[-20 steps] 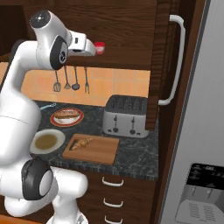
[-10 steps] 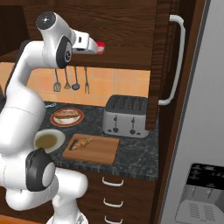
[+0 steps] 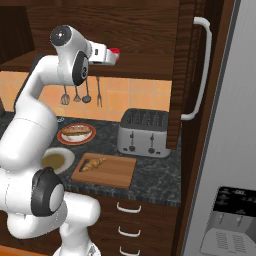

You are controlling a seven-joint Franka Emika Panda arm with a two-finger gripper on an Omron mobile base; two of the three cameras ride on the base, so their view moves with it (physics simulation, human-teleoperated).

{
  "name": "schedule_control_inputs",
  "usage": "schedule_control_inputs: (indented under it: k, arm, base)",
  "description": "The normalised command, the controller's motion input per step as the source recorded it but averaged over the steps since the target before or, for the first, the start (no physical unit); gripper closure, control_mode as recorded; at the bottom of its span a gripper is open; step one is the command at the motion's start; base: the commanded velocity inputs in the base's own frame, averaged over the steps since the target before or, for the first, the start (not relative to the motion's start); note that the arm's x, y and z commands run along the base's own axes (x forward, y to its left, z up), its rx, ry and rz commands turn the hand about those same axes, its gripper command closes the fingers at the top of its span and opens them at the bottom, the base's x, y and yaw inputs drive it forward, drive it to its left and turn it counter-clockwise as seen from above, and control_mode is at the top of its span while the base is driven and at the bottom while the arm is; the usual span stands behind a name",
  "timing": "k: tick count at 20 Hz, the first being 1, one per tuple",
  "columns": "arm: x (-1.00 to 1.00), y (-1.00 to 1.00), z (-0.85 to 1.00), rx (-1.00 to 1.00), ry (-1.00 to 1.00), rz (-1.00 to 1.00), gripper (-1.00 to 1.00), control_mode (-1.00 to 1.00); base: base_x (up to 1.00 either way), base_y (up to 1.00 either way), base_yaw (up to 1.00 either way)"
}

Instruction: From the different types of pastries on the counter, select a croissant and place it on the cutting board. Then retrieve a jar of jam from the cabinet and place it alongside the croissant on the cutting board.

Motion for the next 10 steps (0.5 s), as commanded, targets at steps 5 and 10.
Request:
schedule_control_inputs:
  k: [5, 10]
  arm:
    - [0.54, 0.0, 0.01, 0.0, 0.1, 0.0, -1.0, -1.0]
    - [0.46, 0.0, 0.02, 0.0, 0.12, 0.0, -1.0, -1.0]
  base:
    - [0.0, 0.0, 0.0]
    - [0.0, 0.0, 0.0]
